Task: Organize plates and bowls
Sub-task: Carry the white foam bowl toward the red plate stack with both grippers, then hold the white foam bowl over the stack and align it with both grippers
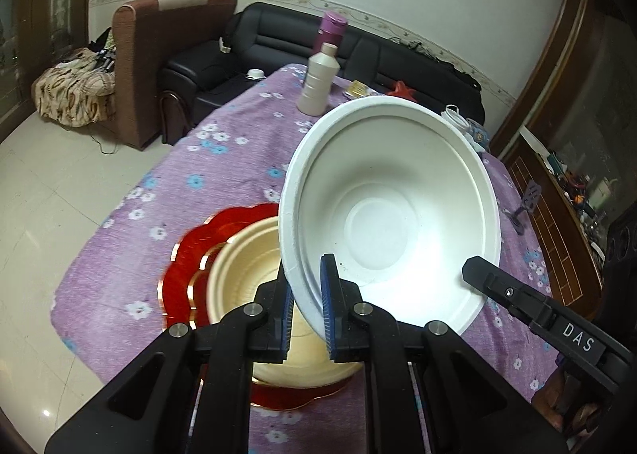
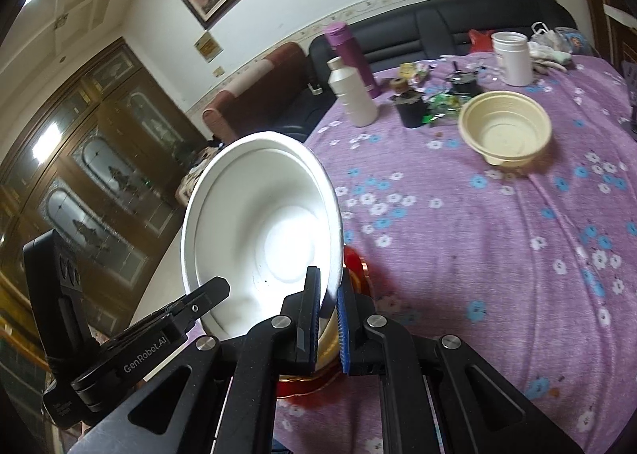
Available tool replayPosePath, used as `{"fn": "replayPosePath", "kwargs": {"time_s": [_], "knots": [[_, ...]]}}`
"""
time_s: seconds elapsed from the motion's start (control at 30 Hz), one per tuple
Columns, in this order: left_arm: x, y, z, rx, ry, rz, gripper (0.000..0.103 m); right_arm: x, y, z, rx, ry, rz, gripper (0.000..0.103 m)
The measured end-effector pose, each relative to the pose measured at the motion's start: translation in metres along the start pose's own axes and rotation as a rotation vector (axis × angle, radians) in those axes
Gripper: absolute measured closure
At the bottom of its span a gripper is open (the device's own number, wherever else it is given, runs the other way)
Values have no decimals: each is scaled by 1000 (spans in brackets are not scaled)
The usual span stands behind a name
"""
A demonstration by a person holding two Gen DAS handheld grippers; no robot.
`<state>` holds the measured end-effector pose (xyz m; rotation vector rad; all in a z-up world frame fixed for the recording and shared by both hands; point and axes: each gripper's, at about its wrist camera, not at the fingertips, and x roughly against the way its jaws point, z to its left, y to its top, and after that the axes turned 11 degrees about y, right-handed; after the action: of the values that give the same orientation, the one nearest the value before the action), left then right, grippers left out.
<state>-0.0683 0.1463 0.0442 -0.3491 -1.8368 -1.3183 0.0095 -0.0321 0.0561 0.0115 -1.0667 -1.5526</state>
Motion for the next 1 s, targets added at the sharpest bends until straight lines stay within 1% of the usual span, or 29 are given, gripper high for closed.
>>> {"fn": "replayPosePath", "kwargs": {"time_s": [0.2,0.5,1.0], "knots": [[1,0,18,19,27,2,92,-13,-2,11,12,32,32,96],[-13,-10,32,28,54,51,92,-30,-13,12,-1,39,85,96],[-21,-20,34,10,69,98,91,-41,-20,11,-14,35,130,96]]}}
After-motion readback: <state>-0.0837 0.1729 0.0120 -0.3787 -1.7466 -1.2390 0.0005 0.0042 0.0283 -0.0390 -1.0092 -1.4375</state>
